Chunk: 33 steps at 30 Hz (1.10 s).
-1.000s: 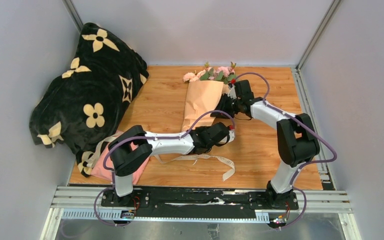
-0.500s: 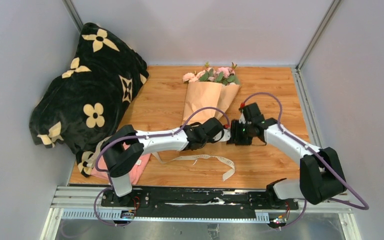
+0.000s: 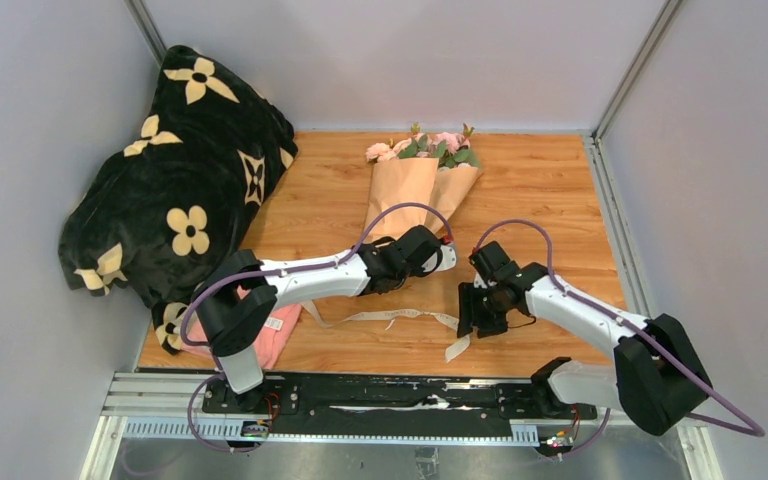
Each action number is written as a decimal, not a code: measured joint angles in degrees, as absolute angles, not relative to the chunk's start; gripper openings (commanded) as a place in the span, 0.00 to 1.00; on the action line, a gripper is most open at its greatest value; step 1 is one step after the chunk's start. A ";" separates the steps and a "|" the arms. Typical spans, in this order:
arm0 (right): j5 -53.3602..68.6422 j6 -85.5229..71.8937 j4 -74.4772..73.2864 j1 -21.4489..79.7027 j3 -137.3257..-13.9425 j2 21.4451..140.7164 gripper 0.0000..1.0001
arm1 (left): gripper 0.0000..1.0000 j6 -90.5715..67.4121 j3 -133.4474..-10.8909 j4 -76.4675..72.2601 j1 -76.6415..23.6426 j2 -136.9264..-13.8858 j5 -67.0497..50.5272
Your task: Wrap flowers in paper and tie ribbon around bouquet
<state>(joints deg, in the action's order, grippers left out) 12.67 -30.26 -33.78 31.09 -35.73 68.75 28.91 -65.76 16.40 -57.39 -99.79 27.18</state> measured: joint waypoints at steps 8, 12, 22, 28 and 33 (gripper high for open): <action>12.86 -33.34 -28.75 35.31 -34.26 73.84 0.00 | 0.00 28.18 -65.80 17.19 -57.19 -99.72 26.48; 11.35 -34.70 -21.52 31.20 -33.17 73.34 0.00 | 0.00 26.89 -66.39 19.70 -57.14 -99.26 24.56; 6.66 -34.57 -8.58 -2.22 -39.09 75.31 0.00 | 0.00 24.18 -70.87 24.62 -57.58 -99.04 21.37; 5.50 -34.02 -8.10 -14.48 -44.86 77.08 0.00 | 0.00 23.40 -72.31 26.02 -62.00 -100.20 21.19; 6.74 -32.51 -9.15 -16.40 -47.44 76.97 0.00 | 0.00 22.31 -72.58 26.57 -66.26 -102.59 20.14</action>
